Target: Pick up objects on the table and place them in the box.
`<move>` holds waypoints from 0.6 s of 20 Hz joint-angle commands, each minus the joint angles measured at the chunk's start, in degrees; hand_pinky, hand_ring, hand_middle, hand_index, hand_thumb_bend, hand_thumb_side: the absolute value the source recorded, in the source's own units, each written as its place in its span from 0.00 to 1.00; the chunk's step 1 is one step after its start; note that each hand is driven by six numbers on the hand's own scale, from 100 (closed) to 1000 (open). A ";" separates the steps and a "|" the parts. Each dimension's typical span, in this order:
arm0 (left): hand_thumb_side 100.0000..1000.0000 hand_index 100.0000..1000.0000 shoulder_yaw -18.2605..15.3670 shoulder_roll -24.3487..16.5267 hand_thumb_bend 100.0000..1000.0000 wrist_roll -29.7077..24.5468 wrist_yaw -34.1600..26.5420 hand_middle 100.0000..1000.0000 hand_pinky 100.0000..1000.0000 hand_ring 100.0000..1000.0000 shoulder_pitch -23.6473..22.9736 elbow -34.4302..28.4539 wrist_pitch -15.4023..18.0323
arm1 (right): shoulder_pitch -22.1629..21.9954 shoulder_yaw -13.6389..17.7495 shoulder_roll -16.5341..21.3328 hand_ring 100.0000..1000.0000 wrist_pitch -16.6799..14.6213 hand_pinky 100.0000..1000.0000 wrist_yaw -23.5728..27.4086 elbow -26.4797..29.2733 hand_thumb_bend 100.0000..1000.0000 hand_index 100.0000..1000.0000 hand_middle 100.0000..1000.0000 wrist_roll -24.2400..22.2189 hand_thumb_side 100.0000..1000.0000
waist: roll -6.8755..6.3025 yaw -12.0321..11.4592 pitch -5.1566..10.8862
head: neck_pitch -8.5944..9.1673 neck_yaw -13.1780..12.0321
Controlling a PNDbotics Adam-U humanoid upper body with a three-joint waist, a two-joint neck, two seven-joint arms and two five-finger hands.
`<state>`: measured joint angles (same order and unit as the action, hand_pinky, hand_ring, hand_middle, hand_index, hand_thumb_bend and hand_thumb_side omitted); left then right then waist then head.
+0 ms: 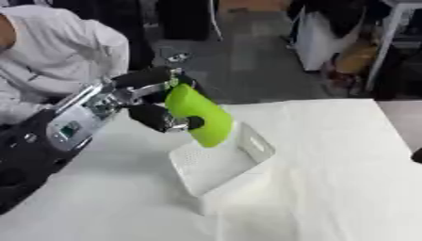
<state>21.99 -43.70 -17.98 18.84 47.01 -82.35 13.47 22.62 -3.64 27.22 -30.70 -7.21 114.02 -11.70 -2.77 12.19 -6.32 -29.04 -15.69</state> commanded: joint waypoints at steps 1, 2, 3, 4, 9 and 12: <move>0.76 0.32 0.37 -0.29 0.08 -0.81 -0.39 0.01 0.00 0.00 1.40 0.26 0.64 | 1.11 0.72 0.87 0.48 0.10 0.24 0.37 0.58 0.00 0.52 0.49 -0.19 0.69 | 0.01 0.12 1.07 | 0.14 -0.70; 0.77 0.32 0.55 -0.11 0.08 -0.94 -0.28 0.03 0.00 0.00 1.49 0.54 0.85 | 1.16 0.73 0.86 0.48 0.10 0.24 0.43 0.58 0.00 0.52 0.49 -0.22 0.69 | 0.00 0.16 1.08 | 0.15 -0.69; 0.77 0.32 0.70 0.05 0.08 -0.92 -0.13 0.03 0.00 0.00 1.57 0.87 1.13 | 1.22 0.73 0.85 0.48 0.10 0.24 0.50 0.58 0.00 0.52 0.49 -0.25 0.69 | -0.02 0.21 1.08 | 0.16 -0.68; 0.78 0.32 0.82 0.20 0.09 -0.81 0.07 0.03 0.00 0.00 1.60 1.23 1.42 | 1.27 0.73 0.84 0.48 0.09 0.24 0.56 0.58 0.00 0.52 0.49 -0.28 0.69 | -0.04 0.25 1.08 | 0.16 -0.69; 0.79 0.31 1.28 0.90 0.09 -0.68 2.47 0.05 0.00 0.00 1.64 3.27 2.71 | 1.47 0.78 0.77 0.48 0.08 0.24 0.82 0.58 0.00 0.52 0.49 -0.39 0.69 | -0.09 0.43 1.05 | 0.11 -0.70; 0.80 0.38 1.39 1.10 0.08 -0.72 4.04 0.20 0.00 0.00 1.63 4.64 3.54 | 1.54 0.81 0.76 0.48 0.07 0.24 0.91 0.58 0.00 0.52 0.49 -0.43 0.69 | -0.13 0.50 1.04 | 0.06 -0.66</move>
<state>23.71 -41.90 -18.76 22.22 47.49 -77.77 16.59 23.09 -3.36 27.21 -30.54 -6.65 114.02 -11.97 -3.01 12.58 -6.32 -29.05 -15.69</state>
